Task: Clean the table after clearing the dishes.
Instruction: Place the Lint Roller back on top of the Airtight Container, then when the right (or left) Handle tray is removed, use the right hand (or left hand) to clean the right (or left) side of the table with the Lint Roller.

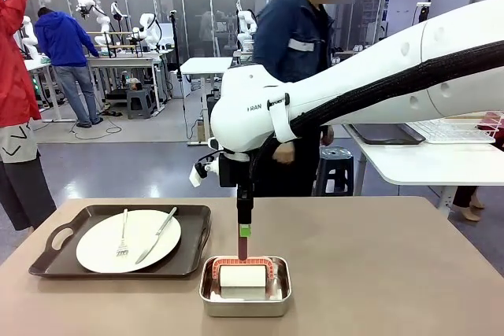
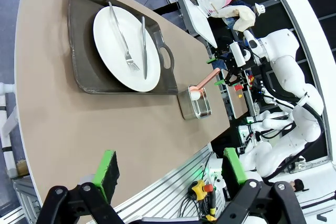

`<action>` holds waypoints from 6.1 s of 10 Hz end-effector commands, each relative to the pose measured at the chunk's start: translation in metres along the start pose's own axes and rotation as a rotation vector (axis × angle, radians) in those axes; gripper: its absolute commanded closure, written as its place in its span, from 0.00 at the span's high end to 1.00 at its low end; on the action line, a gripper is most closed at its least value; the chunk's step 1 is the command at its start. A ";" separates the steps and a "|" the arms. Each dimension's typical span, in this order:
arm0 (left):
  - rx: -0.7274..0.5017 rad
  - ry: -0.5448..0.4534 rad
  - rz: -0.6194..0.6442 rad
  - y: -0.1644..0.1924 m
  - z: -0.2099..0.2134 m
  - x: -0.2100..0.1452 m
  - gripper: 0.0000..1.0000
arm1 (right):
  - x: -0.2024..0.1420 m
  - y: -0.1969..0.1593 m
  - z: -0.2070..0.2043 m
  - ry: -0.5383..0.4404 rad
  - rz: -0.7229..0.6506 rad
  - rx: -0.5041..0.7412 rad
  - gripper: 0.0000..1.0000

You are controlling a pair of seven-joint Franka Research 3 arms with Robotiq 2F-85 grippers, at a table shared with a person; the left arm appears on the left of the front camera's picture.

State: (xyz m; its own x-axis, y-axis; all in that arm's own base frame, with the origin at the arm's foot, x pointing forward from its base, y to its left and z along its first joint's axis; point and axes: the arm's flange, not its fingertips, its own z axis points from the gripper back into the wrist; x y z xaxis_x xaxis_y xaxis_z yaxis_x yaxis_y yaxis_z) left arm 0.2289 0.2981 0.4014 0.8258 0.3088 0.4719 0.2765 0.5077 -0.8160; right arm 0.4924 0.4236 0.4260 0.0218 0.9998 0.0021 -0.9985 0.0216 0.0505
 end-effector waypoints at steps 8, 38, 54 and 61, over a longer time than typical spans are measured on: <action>-0.018 -0.013 -0.016 -0.001 0.003 -0.002 1.00 | 0.001 0.000 0.003 -0.007 0.001 -0.009 1.00; -0.018 -0.013 -0.016 -0.001 0.003 -0.002 1.00 | -0.660 0.168 -0.108 -1.679 -1.325 0.521 1.00; -0.018 -0.013 -0.016 -0.001 0.003 -0.002 1.00 | -0.660 0.168 -0.108 -1.679 -1.325 0.521 1.00; 0.031 0.021 -0.054 -0.011 0.002 0.009 1.00 | -0.660 0.168 -0.108 -1.679 -1.325 0.521 1.00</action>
State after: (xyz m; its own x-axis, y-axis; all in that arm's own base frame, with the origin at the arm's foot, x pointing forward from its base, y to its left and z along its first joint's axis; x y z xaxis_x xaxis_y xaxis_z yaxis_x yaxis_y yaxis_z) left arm 0.2318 0.2971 0.4049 0.8261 0.2967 0.4791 0.2842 0.5148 -0.8088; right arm 0.3055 -0.2326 0.3233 0.7907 -0.5060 0.3447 -0.2711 0.2154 0.9381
